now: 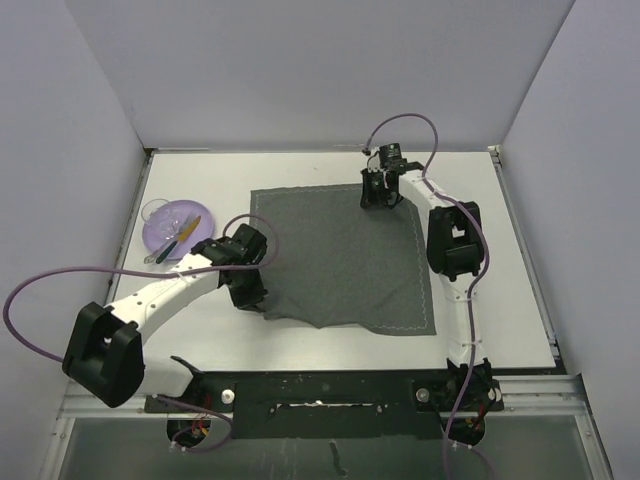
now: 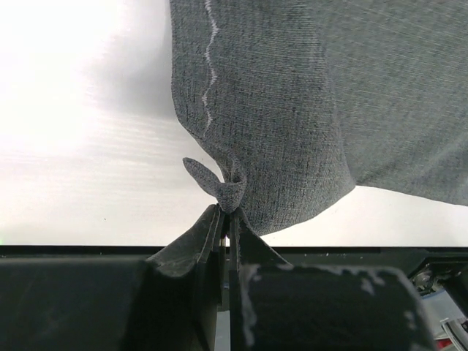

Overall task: Set the dinner table for one person
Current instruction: Flatten out the napkin at the center of the board.

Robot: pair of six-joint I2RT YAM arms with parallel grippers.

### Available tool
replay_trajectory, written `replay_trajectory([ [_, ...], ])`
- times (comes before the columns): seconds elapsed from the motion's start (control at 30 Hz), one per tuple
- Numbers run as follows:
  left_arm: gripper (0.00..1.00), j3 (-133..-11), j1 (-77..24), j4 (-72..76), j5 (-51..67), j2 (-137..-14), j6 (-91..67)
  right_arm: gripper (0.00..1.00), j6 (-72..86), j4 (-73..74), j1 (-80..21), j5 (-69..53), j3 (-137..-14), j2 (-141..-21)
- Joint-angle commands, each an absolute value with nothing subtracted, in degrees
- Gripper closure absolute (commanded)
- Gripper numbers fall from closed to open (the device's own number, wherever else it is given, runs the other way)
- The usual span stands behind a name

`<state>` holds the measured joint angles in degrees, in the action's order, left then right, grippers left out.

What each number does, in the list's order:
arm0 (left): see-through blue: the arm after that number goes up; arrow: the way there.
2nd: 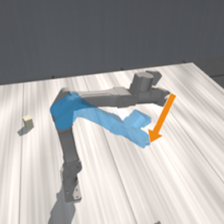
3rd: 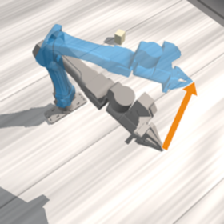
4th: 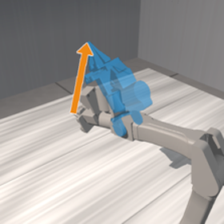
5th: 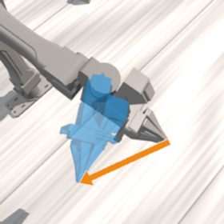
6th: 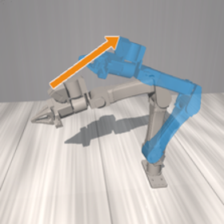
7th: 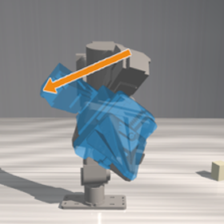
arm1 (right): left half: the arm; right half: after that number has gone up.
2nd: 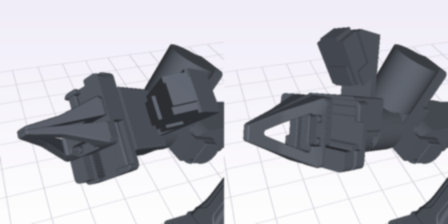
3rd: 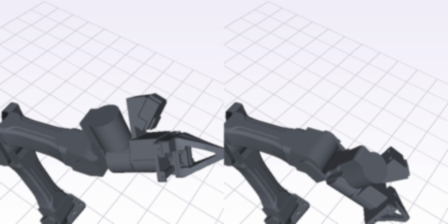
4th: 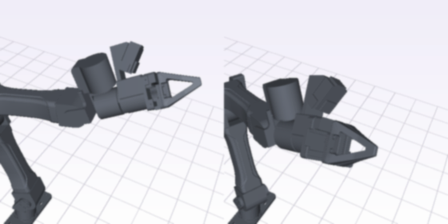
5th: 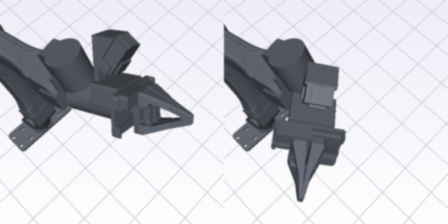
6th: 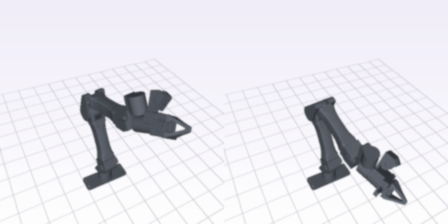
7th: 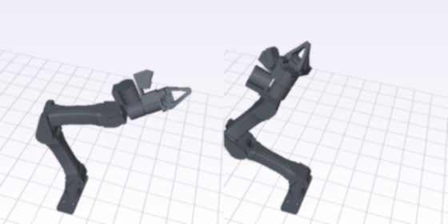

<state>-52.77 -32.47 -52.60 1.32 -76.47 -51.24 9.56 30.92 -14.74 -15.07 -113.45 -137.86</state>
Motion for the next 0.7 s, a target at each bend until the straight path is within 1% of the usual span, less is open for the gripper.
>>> replay_trajectory([
  [0.0,1.00,-55.1,-30.8,-50.4,0.6,-78.6,-48.2,1.00,7.6,36.6,-13.7,-7.0,-115.8,-141.6],
  [0.3,1.00,-51.0,-26.5,-51.8,1.8,-76.6,-45.3,1.00,7.3,38.8,-13.5,-5.5,-120.1,-144.1],
  [0.67,1.00,-49.8,-26.5,-57.3,3.3,-70.3,-44.7,1.00,6.9,40.1,-13.9,-4.8,-121.0,-144.1],
])
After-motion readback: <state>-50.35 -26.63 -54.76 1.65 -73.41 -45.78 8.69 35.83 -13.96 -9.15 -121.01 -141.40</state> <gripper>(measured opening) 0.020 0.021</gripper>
